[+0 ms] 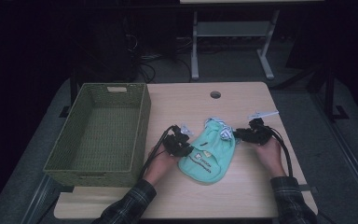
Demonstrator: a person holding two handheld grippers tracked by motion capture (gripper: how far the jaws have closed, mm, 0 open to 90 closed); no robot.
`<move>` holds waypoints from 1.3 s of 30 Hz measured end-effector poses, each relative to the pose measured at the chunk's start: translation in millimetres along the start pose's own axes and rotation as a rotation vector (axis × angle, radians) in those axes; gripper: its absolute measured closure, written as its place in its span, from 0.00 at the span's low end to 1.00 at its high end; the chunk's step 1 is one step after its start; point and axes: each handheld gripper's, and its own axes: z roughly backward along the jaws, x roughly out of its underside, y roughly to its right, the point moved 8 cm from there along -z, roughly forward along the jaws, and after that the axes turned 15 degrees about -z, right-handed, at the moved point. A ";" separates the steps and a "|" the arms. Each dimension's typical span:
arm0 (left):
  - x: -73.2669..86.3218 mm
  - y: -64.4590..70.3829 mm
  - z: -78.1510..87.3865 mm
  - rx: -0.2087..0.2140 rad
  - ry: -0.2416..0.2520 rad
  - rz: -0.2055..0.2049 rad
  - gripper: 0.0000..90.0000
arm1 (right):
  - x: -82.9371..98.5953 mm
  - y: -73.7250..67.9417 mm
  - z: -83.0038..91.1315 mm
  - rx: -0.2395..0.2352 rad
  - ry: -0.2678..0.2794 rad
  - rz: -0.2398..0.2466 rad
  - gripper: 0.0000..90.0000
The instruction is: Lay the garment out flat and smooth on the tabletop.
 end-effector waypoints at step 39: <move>-8.2 15.1 30.4 0.013 0.077 -0.015 0.94 | -2.4 7.6 27.0 0.035 0.045 0.015 0.93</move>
